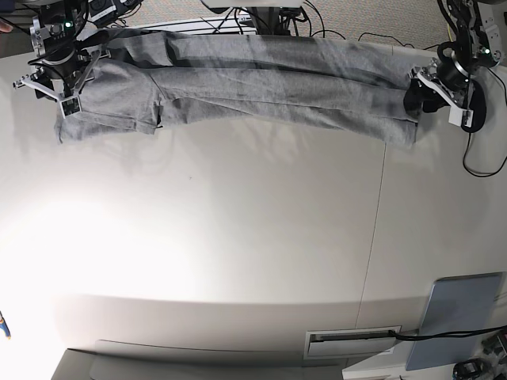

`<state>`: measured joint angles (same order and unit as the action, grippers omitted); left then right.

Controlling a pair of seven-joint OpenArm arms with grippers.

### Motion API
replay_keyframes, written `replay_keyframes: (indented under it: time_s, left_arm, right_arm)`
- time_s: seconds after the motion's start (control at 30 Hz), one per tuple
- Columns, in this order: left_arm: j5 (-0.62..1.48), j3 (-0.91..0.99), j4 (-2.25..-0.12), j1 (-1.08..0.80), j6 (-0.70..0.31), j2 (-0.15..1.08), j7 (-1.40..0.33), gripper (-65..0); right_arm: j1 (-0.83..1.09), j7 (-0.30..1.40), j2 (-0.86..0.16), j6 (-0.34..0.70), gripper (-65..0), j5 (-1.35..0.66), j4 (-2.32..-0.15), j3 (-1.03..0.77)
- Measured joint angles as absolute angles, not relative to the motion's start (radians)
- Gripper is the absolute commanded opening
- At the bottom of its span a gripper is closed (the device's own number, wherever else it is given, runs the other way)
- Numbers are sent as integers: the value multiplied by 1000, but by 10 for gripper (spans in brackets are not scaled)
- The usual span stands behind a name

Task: Fold the T-shirt properly
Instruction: 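Regrasp the folded end of the shirt with the left gripper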

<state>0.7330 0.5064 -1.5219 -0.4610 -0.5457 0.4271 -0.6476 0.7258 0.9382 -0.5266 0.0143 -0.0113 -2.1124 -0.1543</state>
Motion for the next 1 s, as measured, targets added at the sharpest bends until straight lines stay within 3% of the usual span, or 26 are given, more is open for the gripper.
replay_keyframes:
  time_s: [0.3,0.57,1.0]
  left_arm:
    - [859,506,-1507,-463,-623,427,-725,-338]
    - [857,506,-1507,-463,-646,427,-733,-444]
    - [910,506,-1506,-465,-671,427,-738,-446]
  right_arm:
    - [726,939,-527,14,-389,-11,-2112,-154]
    - [726,939,-527,14,-389,-11,-2112,-154]
    - [726,939,-527,14,-389,-11,-2112,-154]
